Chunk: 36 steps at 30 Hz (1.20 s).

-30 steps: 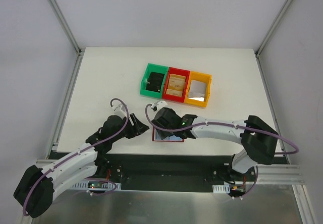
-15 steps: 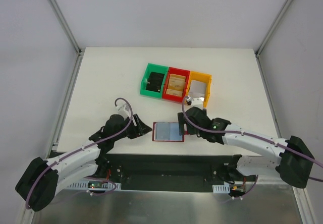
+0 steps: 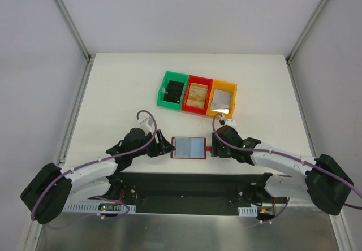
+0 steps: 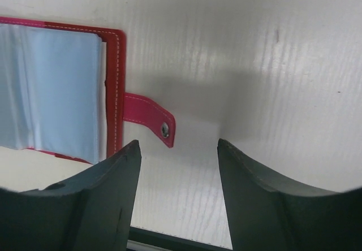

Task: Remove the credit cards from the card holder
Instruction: Remove the credit card from the card holder.

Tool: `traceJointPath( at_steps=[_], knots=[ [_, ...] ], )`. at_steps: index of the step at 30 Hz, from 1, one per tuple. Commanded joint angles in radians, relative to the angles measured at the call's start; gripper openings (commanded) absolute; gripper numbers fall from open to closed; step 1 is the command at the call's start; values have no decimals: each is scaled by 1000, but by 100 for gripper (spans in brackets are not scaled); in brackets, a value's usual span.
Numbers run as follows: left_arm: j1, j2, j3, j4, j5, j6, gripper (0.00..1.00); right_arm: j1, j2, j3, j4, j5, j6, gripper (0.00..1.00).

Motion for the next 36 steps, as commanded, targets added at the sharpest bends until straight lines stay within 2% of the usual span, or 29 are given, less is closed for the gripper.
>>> traceJointPath(
  at_steps=[1, 13, 22, 29, 36],
  knots=[
    [-9, 1, 25, 45, 4, -14, 60, -12, 26, -1, 127, -75, 1, 57],
    [-10, 10, 21, 47, -12, -14, 61, -63, 103, 6, 207, -138, -33, 44],
    [-10, 29, 18, 45, -25, -11, 61, -68, 111, 7, 219, -189, -36, 21],
    [-10, 49, 30, 6, -54, -8, 59, -66, 30, -22, 192, -204, -32, 1],
    [-10, 66, 50, -47, -87, -12, 56, -49, -55, -8, 152, -207, -44, 0]
  ],
)
